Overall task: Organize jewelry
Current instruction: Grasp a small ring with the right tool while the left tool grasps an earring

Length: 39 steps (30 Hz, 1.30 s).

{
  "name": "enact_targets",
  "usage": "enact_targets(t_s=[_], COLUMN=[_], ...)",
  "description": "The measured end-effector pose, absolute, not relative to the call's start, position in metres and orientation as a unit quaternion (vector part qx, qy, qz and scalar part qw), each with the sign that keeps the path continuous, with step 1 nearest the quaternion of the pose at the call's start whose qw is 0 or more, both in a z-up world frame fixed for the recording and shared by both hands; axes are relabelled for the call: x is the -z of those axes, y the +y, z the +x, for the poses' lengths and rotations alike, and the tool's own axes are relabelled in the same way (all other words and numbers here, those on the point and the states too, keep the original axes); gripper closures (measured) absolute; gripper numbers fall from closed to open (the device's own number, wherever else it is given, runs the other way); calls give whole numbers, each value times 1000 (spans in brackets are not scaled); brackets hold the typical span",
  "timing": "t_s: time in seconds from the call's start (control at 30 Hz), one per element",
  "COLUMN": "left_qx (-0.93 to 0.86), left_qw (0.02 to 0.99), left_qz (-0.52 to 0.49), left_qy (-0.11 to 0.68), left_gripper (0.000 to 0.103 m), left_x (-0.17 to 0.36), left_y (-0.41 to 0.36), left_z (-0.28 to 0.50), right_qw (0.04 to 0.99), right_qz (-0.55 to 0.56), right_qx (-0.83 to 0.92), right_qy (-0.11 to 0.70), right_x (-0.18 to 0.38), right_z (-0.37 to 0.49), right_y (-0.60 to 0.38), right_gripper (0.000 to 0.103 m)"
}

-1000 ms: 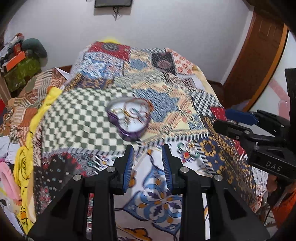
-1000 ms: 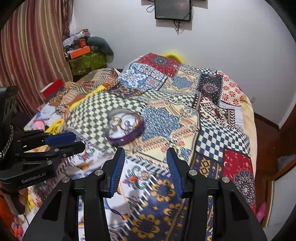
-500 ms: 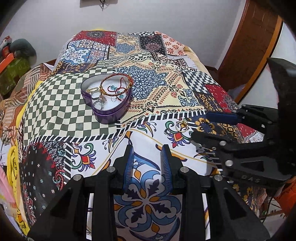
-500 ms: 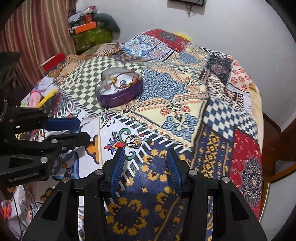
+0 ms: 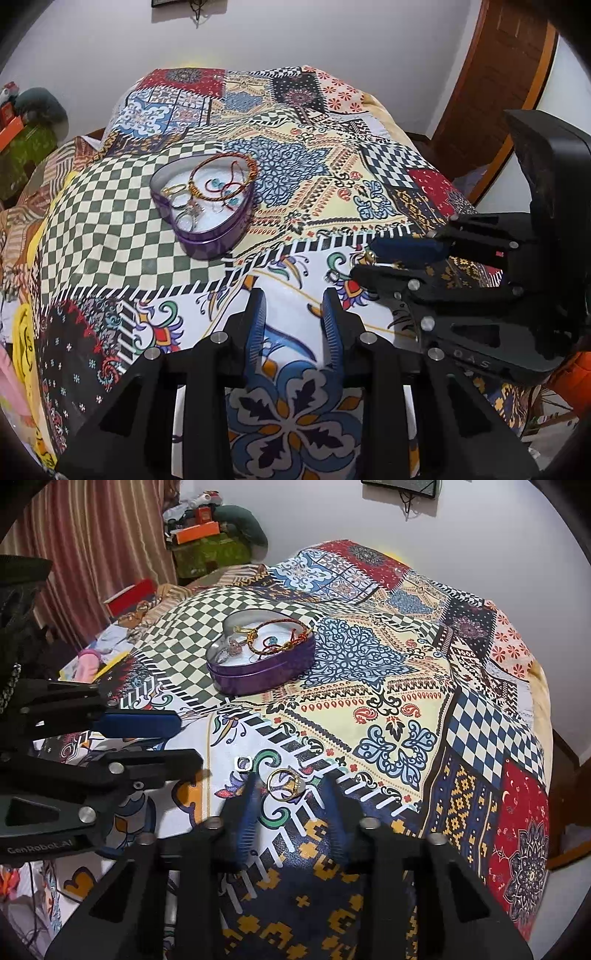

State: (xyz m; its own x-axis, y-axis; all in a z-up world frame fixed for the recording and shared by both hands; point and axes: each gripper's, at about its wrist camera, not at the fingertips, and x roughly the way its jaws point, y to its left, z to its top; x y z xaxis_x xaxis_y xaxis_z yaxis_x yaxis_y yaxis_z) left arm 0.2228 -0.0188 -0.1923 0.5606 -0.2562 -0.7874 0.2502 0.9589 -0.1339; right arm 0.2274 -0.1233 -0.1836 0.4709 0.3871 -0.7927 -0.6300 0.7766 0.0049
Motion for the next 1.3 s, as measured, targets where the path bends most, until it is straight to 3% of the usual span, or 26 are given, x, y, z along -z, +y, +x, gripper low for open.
enact_targets(t_s=[0.6, 0.7, 0.83, 1.3], left_qx=[170, 167, 158, 149], left_qw=[880, 881, 883, 894], left_qz=[24, 24, 24, 15], left_qy=[443, 442, 441, 421], left_gripper=[75, 80, 94, 94], left_x=[202, 203, 205, 186], left_y=[-53, -53, -54, -44], left_z=[239, 241, 243, 217], right_qw=[859, 862, 864, 877], right_qz=[-88, -86, -80, -75], right_qx=[-295, -292, -291, -279], right_qy=[410, 405, 403, 385], right_x=[173, 170, 166, 142], right_z=[231, 230, 229, 216], right_y=[-156, -160, -162, -158], right_gripper=[85, 85, 85, 85])
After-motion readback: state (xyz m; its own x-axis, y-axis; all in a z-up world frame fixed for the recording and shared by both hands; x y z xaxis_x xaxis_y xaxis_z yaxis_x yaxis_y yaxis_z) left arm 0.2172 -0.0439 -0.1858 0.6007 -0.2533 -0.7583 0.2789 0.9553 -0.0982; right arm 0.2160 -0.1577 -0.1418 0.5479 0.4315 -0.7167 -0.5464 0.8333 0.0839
